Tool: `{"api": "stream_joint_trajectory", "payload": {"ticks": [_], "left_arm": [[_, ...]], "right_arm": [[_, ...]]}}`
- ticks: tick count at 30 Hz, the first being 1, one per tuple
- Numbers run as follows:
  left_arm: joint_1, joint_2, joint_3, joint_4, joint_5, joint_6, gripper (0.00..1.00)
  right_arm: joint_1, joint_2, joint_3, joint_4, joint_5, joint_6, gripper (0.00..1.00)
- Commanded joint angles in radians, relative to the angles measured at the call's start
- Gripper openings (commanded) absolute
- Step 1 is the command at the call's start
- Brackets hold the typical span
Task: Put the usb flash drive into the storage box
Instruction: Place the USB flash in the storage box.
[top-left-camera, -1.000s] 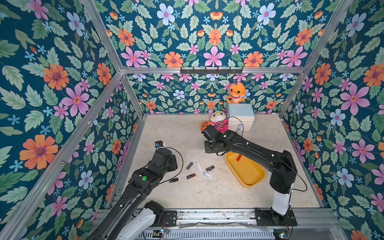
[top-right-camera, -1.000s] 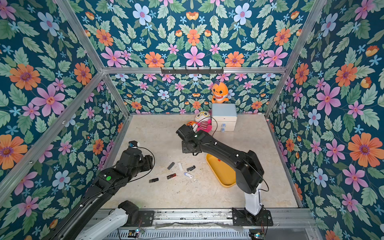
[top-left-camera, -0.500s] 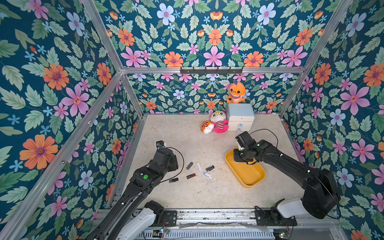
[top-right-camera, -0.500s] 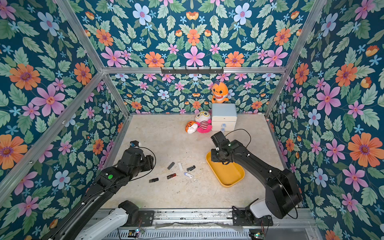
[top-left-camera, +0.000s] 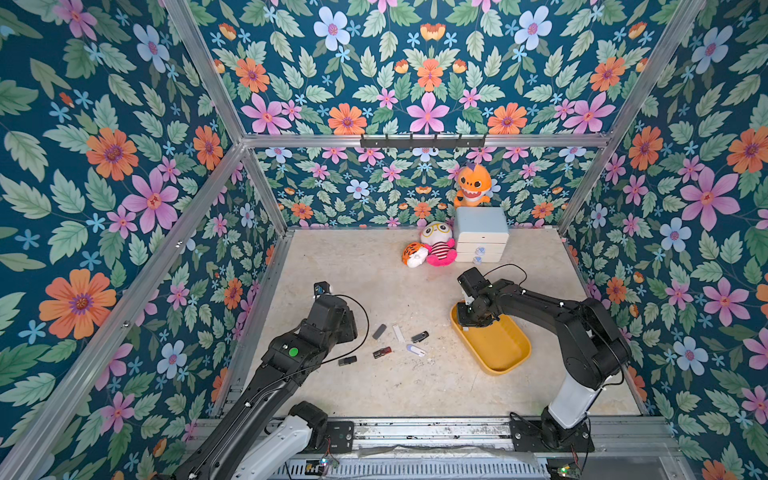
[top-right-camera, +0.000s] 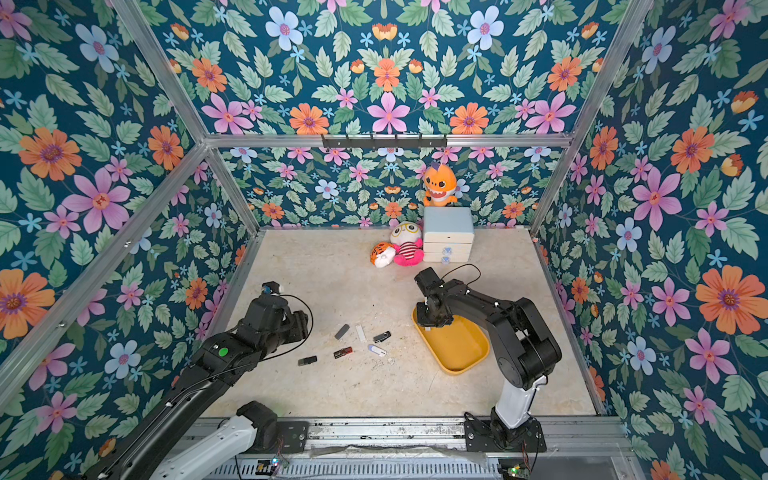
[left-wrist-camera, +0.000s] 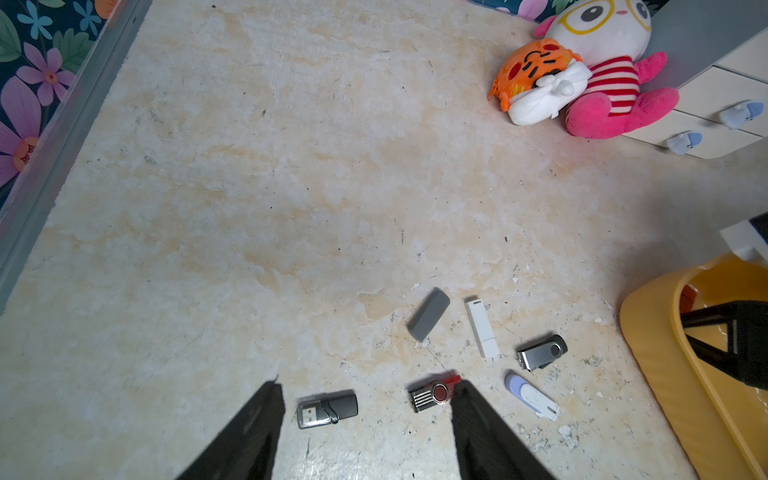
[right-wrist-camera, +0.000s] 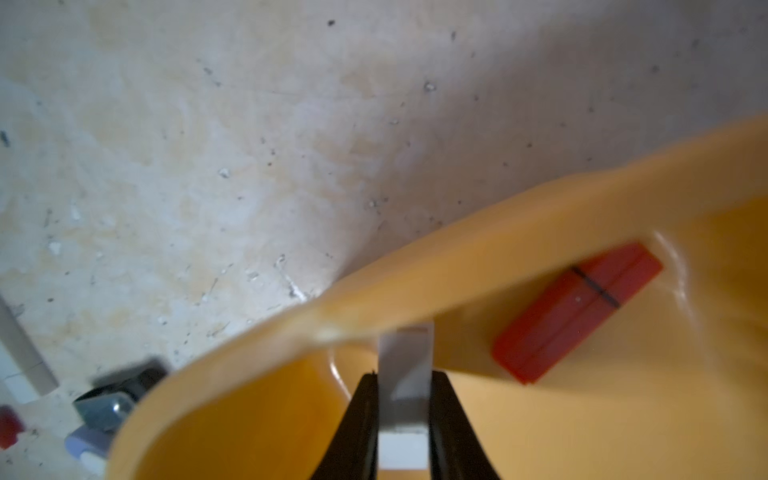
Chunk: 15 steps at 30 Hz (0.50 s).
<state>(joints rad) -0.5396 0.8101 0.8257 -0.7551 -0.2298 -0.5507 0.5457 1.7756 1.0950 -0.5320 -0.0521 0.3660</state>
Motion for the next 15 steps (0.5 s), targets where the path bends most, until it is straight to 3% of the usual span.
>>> {"api": "stream_joint_trajectory", "payload": {"ticks": [1, 12, 15], "left_arm": [[0.0, 0.009, 0.001, 0.013, 0.0, 0.001, 0.69], [0.0, 0.029, 0.002, 0.013, 0.003, 0.001, 0.7], [0.0, 0.035, 0.003, 0.013, 0.001, 0.001, 0.7]], "right_arm": [[-0.015, 0.022, 0.003, 0.008, 0.018, -0.013, 0.11], [-0.058, -0.008, -0.022, -0.074, 0.164, -0.028, 0.11], [-0.058, -0.024, -0.028, -0.057, 0.132, -0.038, 0.11]]}}
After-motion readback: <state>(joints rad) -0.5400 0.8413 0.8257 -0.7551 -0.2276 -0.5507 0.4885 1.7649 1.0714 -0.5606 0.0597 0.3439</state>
